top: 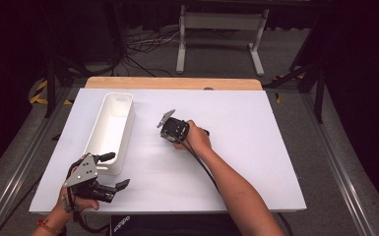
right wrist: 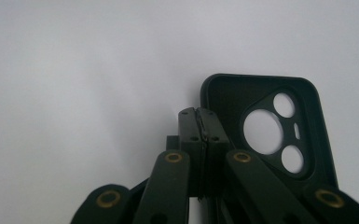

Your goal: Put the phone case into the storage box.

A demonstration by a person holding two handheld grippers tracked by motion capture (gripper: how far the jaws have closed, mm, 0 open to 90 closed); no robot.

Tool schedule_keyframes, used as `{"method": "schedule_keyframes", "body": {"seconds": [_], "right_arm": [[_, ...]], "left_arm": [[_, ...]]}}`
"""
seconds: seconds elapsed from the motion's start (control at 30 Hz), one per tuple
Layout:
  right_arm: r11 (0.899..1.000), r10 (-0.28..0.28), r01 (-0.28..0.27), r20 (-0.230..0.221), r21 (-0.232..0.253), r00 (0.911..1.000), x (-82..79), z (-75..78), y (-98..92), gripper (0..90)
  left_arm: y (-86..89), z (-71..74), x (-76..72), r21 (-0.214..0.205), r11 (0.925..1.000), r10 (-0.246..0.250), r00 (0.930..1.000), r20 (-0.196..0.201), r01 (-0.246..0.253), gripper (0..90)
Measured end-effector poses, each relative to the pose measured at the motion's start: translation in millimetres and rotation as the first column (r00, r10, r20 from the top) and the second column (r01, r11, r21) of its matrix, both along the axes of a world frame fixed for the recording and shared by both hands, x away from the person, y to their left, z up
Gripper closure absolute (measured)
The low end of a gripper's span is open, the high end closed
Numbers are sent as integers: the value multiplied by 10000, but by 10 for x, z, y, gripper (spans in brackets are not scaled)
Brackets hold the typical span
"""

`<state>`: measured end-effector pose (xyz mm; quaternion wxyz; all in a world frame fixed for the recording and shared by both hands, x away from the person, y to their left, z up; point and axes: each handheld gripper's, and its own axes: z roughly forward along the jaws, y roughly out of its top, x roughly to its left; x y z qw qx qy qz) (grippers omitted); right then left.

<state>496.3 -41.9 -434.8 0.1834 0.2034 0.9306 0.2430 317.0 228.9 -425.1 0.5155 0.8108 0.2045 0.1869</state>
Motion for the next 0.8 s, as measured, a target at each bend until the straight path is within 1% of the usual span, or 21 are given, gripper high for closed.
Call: {"method": "schedule_keyframes", "body": {"seconds": [0.03, 0.07, 0.1, 0.13, 0.17, 0.23, 0.3, 0.33, 0.4, 0.47, 0.53, 0.63, 0.73, 0.8], "right_arm": [[9999, -158, 158, -33, 71, 9999, 23, -3, -16, 900], [9999, -155, 156, -67, 35, 9999, 50, -7, -32, 900], [9996, -276, 276, -16, -42, 9996, 76, -8, -46, 900], [9996, -276, 276, -16, -42, 9996, 76, -8, -46, 900], [9995, -328, 328, 1, -45, 9995, 95, -8, -56, 900], [9990, -435, 436, 28, -31, 9990, 134, -1, -80, 900], [9979, -642, 642, 86, 47, 9979, 179, 20, -128, 900], [9972, -745, 744, 123, 122, 9971, 196, 29, -151, 900], [9964, -831, 828, 147, 202, 9964, 211, 38, -176, 900], [9946, -991, 986, 130, 323, 9950, 234, 47, -220, 898], [9935, -1084, 1081, 72, 367, 9941, 260, 49, -267, 898], [9923, -1153, 1151, 2, 466, 9933, 280, 39, -291, 895], [9929, -1108, 1103, 85, 453, 9938, 275, 53, -287, 894], [9916, -1104, 1094, 116, 690, 9938, 272, 83, -307, 866]], "left_arm": [[-9, -7, 5, 31, 10000, -22, 10000, -33, 22, 62], [-17, -12, 9, 90, 10000, 27, 10000, -10, -27, 58], [-33, -21, 13, 159, 9998, 75, 10000, 2, -75, 45], [-33, -21, 13, 159, 9998, 75, 10000, 2, -75, 45], [-38, -24, 15, 62, 9999, 117, 9999, 39, -117, 45], [-29, -11, 10, 76, 9999, 103, 9999, 44, -103, 49], [-28, -11, 2, 42, 9999, 114, 9999, 113, -114, 54], [-25, -8, -2, 90, 9999, 133, 9998, 144, -135, 53], [-21, -6, -7, 70, 9998, 168, 9997, 187, -170, 54], [-9, 2, -9, -18, 9999, 150, 9998, 163, -150, 54], [0, 9, -11, 23, 9999, 165, 9997, 181, -165, 54], [4, 10, -13, -29, 9998, 206, 9996, 215, -205, 54], [12, 18, -18, -58, 9997, 225, 9994, 258, -224, 54], [28, 31, -18, -4, 9998, 208, 9995, 244, -208, 54]]}}
